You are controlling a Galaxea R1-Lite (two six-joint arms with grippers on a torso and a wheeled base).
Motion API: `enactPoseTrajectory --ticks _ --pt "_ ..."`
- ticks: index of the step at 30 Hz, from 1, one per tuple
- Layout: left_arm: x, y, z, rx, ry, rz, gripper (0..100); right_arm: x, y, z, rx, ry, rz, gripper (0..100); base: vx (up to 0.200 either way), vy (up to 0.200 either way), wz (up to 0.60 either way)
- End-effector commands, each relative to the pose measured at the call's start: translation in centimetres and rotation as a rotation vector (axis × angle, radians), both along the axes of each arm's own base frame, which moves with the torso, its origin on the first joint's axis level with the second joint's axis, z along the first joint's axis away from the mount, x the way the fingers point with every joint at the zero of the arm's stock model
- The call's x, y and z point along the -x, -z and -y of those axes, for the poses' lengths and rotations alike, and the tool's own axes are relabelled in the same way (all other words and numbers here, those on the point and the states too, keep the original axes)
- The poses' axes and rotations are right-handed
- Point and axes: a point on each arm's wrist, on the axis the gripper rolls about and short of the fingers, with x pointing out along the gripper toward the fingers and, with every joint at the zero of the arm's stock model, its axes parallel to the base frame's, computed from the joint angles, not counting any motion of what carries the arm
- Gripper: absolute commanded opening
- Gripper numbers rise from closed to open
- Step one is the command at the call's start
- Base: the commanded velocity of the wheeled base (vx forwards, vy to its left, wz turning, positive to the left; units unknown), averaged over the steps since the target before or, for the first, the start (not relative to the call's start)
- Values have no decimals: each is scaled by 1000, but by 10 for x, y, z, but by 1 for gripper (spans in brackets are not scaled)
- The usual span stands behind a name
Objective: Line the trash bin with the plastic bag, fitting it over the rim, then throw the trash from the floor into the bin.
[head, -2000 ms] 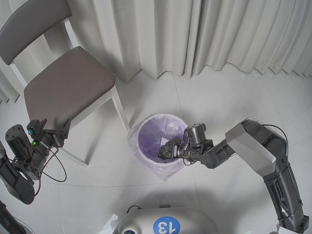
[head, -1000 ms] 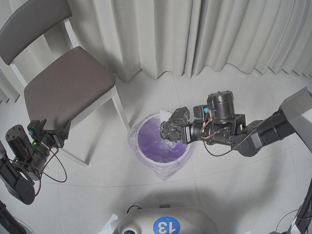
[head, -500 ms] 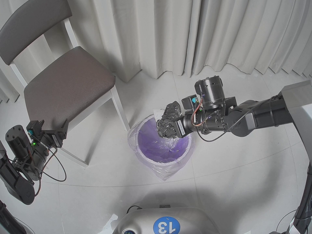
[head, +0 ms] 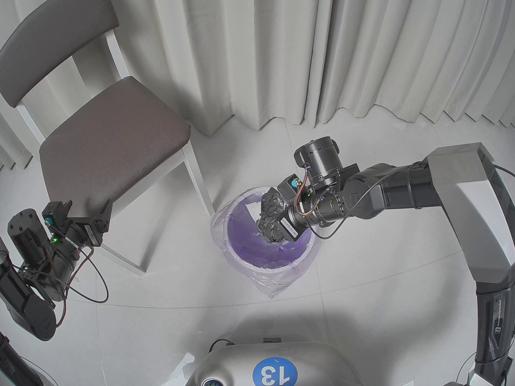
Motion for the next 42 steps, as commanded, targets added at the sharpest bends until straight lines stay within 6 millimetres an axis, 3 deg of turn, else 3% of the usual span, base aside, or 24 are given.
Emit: enactPoseTrajectory --ticks 1,10,11,23,33,42 --pt "7 -2 0 3 4 11 100 -9 4 -3 25 -23 22 0 0 0 0" --pt "10 -4 0 3 4 19 100 -7 -1 -4 52 -57 40 0 0 0 0" --pt "11 -3 0 1 4 14 100 -6 1 -2 77 -74 35 100 0 0 0" --pt "13 -3 0 3 7 13 100 -7 1 1 95 -99 37 100 0 0 0" --pt "17 -4 0 3 7 18 100 -5 -10 -14 -1 -94 36 100 0 0 0" --pt "19 -2 1 6 10 7 100 -8 -3 -19 -61 -56 -11 100 0 0 0"
